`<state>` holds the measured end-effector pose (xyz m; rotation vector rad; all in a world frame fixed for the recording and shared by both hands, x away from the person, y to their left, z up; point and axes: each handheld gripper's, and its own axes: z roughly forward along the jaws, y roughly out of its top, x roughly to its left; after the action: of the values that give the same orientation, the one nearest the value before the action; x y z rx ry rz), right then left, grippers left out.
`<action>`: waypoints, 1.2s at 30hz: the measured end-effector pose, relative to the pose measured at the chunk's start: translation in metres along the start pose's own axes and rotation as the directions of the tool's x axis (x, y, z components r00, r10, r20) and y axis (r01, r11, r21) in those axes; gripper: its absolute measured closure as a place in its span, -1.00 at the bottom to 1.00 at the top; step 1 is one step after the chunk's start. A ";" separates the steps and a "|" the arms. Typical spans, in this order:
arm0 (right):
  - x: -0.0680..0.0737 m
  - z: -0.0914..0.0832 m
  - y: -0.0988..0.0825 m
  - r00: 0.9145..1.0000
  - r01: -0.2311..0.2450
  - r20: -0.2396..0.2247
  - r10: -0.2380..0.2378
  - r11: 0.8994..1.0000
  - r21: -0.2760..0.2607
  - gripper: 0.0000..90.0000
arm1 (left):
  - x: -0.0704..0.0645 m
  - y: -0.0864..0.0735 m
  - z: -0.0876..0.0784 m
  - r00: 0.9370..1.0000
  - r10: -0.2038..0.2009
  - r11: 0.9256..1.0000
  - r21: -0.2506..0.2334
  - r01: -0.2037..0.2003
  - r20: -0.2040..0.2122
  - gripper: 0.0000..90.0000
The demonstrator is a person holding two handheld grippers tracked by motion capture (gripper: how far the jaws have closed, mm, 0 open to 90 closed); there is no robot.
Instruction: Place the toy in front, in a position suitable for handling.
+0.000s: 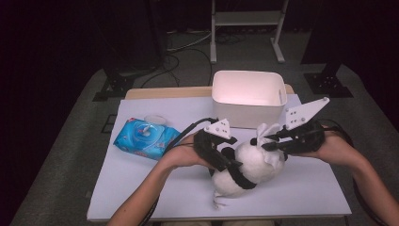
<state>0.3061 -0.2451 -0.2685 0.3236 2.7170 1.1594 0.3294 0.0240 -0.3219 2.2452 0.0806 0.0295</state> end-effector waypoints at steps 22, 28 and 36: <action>-0.003 0.000 -0.066 0.988 -0.152 0.035 0.151 0.988 0.011 0.74 | 0.005 -0.035 0.005 0.997 -0.078 0.994 0.076 0.079 -0.010 -0.62; -0.004 0.002 -0.074 0.985 -0.170 0.026 0.170 0.985 0.000 0.74 | 0.005 -0.036 0.006 0.997 -0.081 0.993 0.085 0.082 -0.010 -0.68; -0.005 0.002 -0.090 0.979 -0.201 0.028 0.201 0.980 -0.003 0.75 | 0.005 -0.038 0.007 0.997 -0.083 0.992 0.094 0.083 -0.002 -0.69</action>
<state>0.3000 -0.3056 -0.3350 0.6228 2.7092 1.1940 0.3331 0.0426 -0.3563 2.3342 0.1778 -0.0222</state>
